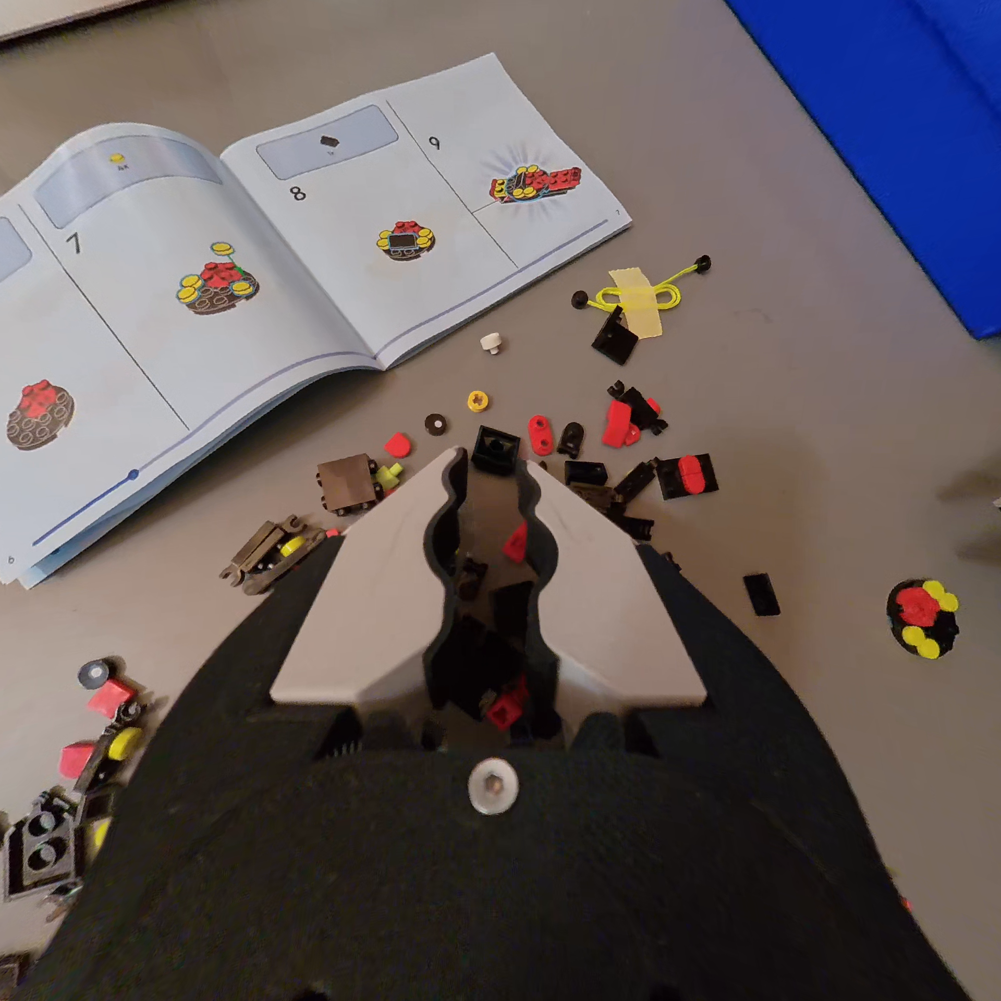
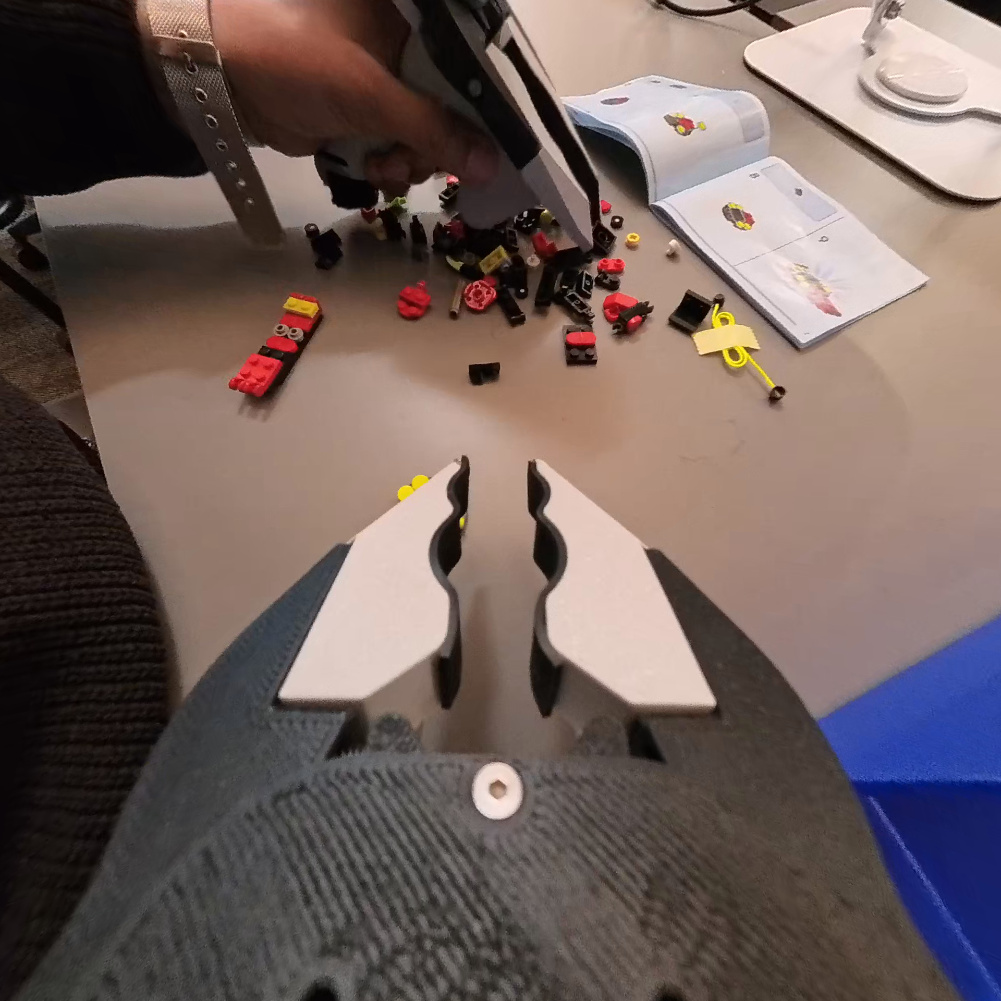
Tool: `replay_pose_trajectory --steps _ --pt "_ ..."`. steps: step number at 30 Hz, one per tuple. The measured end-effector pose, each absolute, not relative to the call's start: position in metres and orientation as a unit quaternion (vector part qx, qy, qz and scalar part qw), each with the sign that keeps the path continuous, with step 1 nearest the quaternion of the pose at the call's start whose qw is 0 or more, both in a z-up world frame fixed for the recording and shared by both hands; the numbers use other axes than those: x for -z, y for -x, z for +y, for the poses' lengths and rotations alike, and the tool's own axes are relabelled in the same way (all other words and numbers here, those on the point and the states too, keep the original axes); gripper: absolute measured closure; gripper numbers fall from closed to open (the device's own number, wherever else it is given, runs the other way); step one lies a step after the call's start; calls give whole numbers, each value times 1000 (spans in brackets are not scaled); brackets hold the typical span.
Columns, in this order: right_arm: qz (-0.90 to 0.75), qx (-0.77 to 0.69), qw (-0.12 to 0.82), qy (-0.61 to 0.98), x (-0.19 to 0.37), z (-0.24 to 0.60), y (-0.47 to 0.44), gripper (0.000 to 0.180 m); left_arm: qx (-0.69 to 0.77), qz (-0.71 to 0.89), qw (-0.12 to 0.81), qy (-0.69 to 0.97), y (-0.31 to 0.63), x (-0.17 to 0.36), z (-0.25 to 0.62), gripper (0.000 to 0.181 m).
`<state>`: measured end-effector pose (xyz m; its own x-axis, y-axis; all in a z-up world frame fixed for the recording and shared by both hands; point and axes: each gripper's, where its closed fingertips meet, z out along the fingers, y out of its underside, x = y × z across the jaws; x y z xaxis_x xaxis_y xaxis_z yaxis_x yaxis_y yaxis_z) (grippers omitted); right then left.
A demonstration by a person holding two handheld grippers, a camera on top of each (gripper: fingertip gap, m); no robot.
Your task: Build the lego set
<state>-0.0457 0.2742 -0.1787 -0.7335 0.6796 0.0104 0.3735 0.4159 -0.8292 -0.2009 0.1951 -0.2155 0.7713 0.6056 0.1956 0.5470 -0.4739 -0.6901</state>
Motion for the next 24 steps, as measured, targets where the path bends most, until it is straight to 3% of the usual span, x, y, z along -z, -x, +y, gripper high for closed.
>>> replay_pose_trajectory --steps 6,11,16,24 --pt "-827 -431 178 314 180 273 44 160 -39 -337 407 848 202 206 194 167" --pt "-825 -435 183 311 176 273 44 161 12 -331 479 813 186 178 199 168" --pt "-812 -467 206 282 154 268 42 156 172 -319 568 739 138 135 219 167" --pt "-820 -466 224 244 144 265 41 147 420 -372 512 650 72 133 242 168"
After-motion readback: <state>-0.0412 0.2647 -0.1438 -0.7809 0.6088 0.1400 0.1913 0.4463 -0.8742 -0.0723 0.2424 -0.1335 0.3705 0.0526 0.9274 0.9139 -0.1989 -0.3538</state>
